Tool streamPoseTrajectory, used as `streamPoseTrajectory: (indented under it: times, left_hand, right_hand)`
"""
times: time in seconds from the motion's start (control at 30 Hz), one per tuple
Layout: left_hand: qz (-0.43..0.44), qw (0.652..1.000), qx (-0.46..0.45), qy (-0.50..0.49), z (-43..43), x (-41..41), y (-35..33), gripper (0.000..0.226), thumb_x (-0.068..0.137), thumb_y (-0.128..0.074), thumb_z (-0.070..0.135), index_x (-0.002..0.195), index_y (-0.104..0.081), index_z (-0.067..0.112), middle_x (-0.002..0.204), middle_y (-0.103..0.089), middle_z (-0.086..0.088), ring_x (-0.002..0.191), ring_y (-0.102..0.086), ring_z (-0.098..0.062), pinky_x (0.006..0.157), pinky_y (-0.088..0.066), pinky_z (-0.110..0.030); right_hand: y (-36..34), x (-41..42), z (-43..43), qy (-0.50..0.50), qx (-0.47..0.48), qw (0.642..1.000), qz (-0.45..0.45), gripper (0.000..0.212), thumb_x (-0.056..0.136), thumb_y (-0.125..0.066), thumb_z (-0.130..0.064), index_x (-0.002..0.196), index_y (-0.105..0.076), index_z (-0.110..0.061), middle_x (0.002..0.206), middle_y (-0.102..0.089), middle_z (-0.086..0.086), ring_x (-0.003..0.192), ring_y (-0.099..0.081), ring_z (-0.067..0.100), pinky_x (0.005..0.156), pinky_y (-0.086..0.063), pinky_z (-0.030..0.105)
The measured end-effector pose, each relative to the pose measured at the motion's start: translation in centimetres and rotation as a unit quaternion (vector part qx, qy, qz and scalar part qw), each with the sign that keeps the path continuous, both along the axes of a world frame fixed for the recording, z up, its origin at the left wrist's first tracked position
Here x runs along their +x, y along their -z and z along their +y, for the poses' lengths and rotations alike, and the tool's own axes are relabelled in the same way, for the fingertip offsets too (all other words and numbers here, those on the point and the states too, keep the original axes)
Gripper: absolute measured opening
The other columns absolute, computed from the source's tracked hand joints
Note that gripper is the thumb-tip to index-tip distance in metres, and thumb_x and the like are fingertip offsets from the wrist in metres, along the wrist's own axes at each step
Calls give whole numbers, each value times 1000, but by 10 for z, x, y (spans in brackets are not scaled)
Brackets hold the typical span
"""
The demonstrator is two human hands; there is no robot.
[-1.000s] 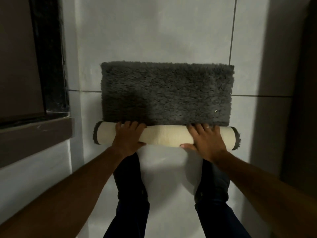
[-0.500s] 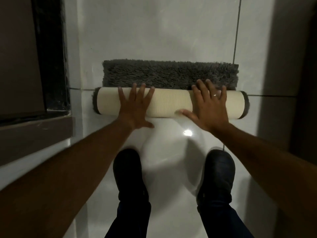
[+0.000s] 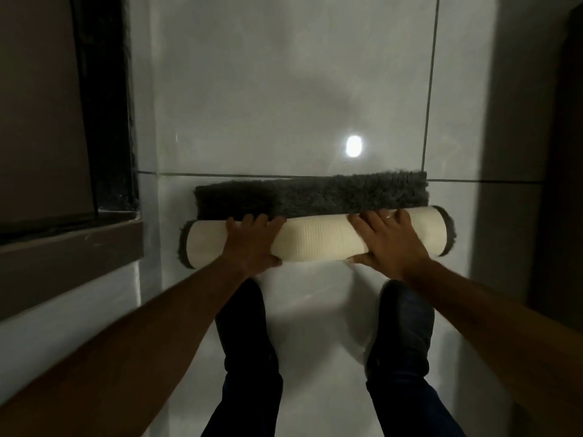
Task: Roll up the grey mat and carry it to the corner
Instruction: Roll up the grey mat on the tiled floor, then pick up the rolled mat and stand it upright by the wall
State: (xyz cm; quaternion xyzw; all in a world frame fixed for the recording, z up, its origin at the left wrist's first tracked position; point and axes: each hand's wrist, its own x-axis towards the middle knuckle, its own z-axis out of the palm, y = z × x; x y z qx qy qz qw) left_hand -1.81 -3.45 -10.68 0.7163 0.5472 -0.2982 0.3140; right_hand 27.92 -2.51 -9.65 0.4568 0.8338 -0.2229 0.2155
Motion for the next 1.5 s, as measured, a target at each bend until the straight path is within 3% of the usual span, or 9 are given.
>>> streamPoseTrajectory:
  times: [0.27,0.53,0.7,0.97,1.13,1.23,1.33,1.43,1.5]
  left_hand:
    - [-45,996,-72,41,78,-20,18,147,48,-78,77,152,16,33,164,16,-6,149,15,-33,114,2,-68]
    - [-50,994,-70,60,85,-21,21,147,41,-76,82,155,-7,20,158,-25,-15,142,-25,-35,116,-25,-51]
    - [-70,995,-41,61,64,-14,9,111,47,-80,73,139,-44,21,134,-45,-10,123,-43,-31,105,-37,-47]
    - [-64,979,140,131,54,-3,-63,93,62,-72,67,136,-47,16,133,-57,-7,118,-53,-29,102,-34,-49]
    - [-89,940,318,84,100,11,-159,95,71,-70,67,148,-39,20,156,-35,-14,148,-17,-38,111,-7,-73]
    - [-172,858,410,-257,120,25,-209,106,74,-61,74,156,-13,27,164,-9,-13,151,0,-29,120,5,-47]
    - [-323,617,267,-666,173,33,-272,113,68,-76,66,152,-4,45,164,2,9,149,-7,-15,113,-19,-37]
    - [-440,498,-14,-747,236,37,-309,96,73,-79,50,147,-17,55,163,-15,6,144,-28,-30,106,-37,-60]
    - [-489,484,-68,-723,287,41,-331,96,65,-79,62,145,-27,50,153,-41,-2,135,-45,-31,105,-39,-64]
  right_hand:
    - [28,3,85,-126,-21,992,-5,119,63,-24,-101,155,-16,-26,161,-25,13,143,-29,40,113,-18,64]
    - [32,3,91,-108,-71,991,-16,131,56,-25,-104,155,5,-24,166,0,13,150,-11,41,114,-8,69]
    - [21,-25,80,-70,-135,988,34,138,50,-35,-105,154,11,-26,167,4,9,152,0,34,116,2,66]
    - [-30,-82,74,-25,-157,985,67,101,65,-72,-71,146,-31,-25,138,-52,10,120,-52,32,98,-46,51]
    - [-109,-58,113,123,-160,972,117,84,71,-75,-58,140,-39,-25,132,-56,10,115,-53,31,96,-49,51]
    - [-160,-40,150,199,-180,955,131,86,72,-76,-56,142,-38,-23,131,-55,11,114,-53,31,95,-48,48]
    - [-230,-22,212,243,-221,929,168,86,71,-80,-52,140,-40,-20,131,-55,10,113,-55,28,95,-50,44]
    - [-283,-16,276,270,-242,905,223,85,71,-82,-48,139,-40,-20,131,-55,7,113,-56,24,94,-52,42]
    - [-310,-20,321,279,-249,893,251,84,72,-84,-43,139,-40,-20,131,-56,5,112,-57,21,89,-52,34]
